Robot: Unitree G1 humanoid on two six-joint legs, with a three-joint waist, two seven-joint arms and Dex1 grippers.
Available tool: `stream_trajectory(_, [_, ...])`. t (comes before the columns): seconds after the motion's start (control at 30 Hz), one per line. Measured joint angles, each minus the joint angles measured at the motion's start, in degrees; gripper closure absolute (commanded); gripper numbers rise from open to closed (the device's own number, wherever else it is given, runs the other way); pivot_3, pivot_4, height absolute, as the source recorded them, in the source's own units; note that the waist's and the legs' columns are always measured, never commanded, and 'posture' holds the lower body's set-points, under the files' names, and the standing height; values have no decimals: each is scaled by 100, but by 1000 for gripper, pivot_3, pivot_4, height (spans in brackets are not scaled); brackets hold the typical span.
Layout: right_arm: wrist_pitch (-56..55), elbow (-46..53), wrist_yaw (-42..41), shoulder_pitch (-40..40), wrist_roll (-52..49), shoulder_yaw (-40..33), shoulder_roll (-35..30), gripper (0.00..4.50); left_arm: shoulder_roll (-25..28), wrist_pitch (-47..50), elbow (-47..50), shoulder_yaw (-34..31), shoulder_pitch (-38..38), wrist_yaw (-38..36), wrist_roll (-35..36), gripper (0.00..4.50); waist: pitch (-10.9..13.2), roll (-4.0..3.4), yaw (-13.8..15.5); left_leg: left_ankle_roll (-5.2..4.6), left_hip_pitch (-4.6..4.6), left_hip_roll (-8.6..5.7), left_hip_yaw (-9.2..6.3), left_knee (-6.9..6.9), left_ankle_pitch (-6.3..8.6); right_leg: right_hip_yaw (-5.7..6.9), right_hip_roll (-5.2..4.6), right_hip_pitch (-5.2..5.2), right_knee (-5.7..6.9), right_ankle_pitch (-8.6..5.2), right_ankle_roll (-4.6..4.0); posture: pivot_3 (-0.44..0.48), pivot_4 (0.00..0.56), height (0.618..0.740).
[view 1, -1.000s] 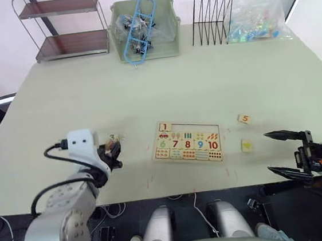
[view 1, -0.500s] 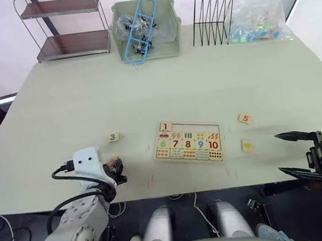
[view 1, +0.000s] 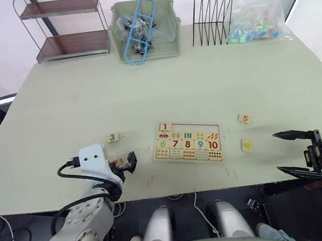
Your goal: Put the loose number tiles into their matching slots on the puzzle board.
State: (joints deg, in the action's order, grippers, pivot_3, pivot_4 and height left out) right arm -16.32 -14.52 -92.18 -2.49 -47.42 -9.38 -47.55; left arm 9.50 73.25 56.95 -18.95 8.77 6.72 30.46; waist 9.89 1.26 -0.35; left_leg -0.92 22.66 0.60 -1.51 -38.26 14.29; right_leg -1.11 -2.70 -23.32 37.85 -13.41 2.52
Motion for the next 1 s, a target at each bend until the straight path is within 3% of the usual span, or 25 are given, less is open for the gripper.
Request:
stream_trajectory(0.13, [24,6,0,1,24,-1,89,0,1059,-361,1,-594,382,-618,607,46,0,-5,-16,0,-3,6,1,2,0,0,0,-1,1,-13,-23,0,150,740])
stream_trajectory(0.2, [122,58,0,8,53,-7,150,0,1556,-539,-35,-965,514,-1257,878,46,0,-6,-4,0,-2,4,3,1,0,1,-3,-1,0,-13,-23,0,150,740])
stream_trajectory(0.3, [216,177,0,49,109,-22,222,0,1941,-916,-244,-1061,496,-1951,1082,46,0,-6,33,0,-1,0,3,1,0,4,-3,0,-3,-13,-23,0,150,740])
stream_trajectory(0.33, [268,269,0,62,149,-60,278,0,2121,-1304,-557,-1129,489,-2655,1323,46,-1,-9,37,0,-2,0,7,1,0,3,-4,0,-3,-14,-23,0,150,740])
stream_trajectory(0.43, [364,319,1,43,189,-104,308,0,2324,-1898,-1099,-1167,498,-3638,1496,46,0,-9,35,0,0,0,8,2,0,4,-3,-1,-8,-14,-23,0,150,740])
stream_trajectory(0.63, [504,458,0,-58,265,-319,392,0,3572,-4066,-3009,-892,630,-6198,591,46,2,-13,25,-1,2,3,44,6,1,2,-3,-7,-12,-14,-24,0,150,740])
stream_trajectory(1.0, [647,569,51,-75,414,-530,614,0,4431,-6726,-5948,39,-545,-9366,-151,46,6,-16,30,-3,6,23,64,9,2,-2,1,-17,-10,-14,-21,0,150,740])
